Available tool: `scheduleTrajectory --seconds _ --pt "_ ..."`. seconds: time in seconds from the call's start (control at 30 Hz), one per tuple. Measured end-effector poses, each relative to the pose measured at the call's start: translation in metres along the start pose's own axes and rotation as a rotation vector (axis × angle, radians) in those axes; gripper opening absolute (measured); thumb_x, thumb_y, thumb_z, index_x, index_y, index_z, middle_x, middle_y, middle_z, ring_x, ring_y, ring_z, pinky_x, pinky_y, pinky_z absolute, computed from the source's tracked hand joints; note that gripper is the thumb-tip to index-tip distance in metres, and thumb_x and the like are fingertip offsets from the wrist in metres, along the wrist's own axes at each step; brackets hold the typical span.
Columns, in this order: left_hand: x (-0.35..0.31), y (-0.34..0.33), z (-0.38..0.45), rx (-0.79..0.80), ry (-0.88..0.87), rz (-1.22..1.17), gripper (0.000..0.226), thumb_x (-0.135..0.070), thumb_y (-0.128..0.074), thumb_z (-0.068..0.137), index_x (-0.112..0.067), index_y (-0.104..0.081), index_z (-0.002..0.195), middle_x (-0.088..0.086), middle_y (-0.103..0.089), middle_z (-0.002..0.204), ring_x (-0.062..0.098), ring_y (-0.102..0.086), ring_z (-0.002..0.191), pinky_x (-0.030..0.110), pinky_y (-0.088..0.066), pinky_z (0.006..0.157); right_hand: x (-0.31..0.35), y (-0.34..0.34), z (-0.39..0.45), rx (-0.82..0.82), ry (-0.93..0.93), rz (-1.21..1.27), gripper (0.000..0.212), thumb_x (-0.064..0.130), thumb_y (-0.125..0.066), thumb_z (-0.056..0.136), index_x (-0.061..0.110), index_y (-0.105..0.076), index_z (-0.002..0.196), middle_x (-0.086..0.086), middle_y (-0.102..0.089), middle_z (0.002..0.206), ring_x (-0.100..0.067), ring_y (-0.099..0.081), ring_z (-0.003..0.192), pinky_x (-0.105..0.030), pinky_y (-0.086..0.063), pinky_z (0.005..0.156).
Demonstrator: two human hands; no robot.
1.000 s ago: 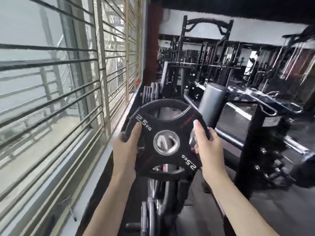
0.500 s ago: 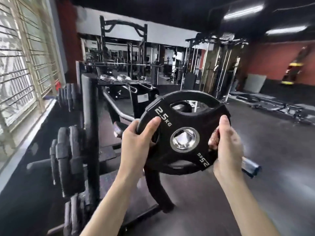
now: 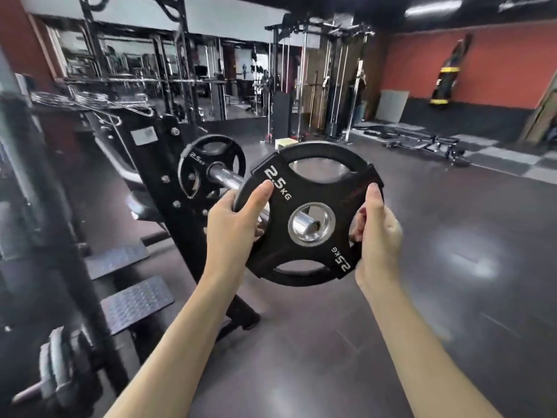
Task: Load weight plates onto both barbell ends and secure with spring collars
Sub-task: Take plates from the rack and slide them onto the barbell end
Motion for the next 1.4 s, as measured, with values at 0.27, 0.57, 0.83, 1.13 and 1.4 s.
scheduleTrajectory --seconds 0.27,0.57,0.83,1.13,1.4 --pt "0.019 -0.03 0.001 0.067 0.362 0.039 0.042 -0.053 -0.057 0.097 -0.012 -0.058 0.089 -0.015 -0.055 0.038 -0.003 -0.054 0.033 0.011 -0.041 0.036 -0.058 0.022 0.035 0.022 -0.26 -0.064 0.046 0.069 -0.061 0.085 0.025 -0.055 0.071 0.013 -0.055 0.057 -0.011 -0.053 0.059 -0.03 -0.045 0.063" --pt "0.023 -0.049 0.012 0.044 0.609 -0.065 0.045 -0.062 -0.053 0.096 -0.017 -0.057 0.104 -0.003 -0.058 0.073 0.014 -0.055 0.067 0.039 -0.048 0.075 -0.091 0.012 0.081 0.201 -0.433 -0.022 0.072 0.082 -0.064 0.063 0.023 -0.057 0.104 0.015 -0.058 0.074 -0.001 -0.058 0.063 -0.02 -0.048 0.061" --pt "0.039 -0.053 0.011 0.075 0.576 -0.108 0.028 -0.048 -0.063 0.095 -0.022 -0.053 0.092 -0.009 -0.064 0.062 0.008 -0.058 0.053 0.042 -0.035 0.08 -0.078 0.005 0.102 0.49 -0.697 -0.367 0.093 0.095 -0.022 0.075 0.027 -0.039 0.137 -0.018 -0.064 0.131 -0.028 -0.065 0.108 -0.052 -0.052 0.092" --pt "0.056 -0.05 0.013 0.024 0.484 -0.114 0.033 -0.052 -0.07 0.087 -0.02 -0.064 0.094 -0.008 -0.077 0.067 0.022 -0.07 0.086 0.038 -0.052 0.079 -0.063 -0.002 0.11 0.615 -0.79 -0.147 0.081 0.085 -0.036 0.085 0.021 -0.066 0.123 -0.012 -0.077 0.11 -0.035 -0.065 0.111 -0.057 -0.052 0.086" --pt "0.062 -0.031 0.058 -0.063 0.573 -0.13 0.054 -0.061 -0.08 0.074 -0.018 -0.071 0.107 0.008 -0.081 0.087 0.036 -0.072 0.097 0.054 -0.052 0.099 -0.044 -0.059 0.135 0.616 -0.798 -0.336 0.066 0.073 -0.044 0.092 0.013 -0.07 0.093 -0.013 -0.078 0.085 -0.032 -0.068 0.094 -0.051 -0.051 0.086"
Point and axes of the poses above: each hand's wrist, its own z-axis towards the middle knuckle, its own y-axis out of the back of the hand, x = y × z, the point moved 1 cm from there along z, towards the middle knuckle
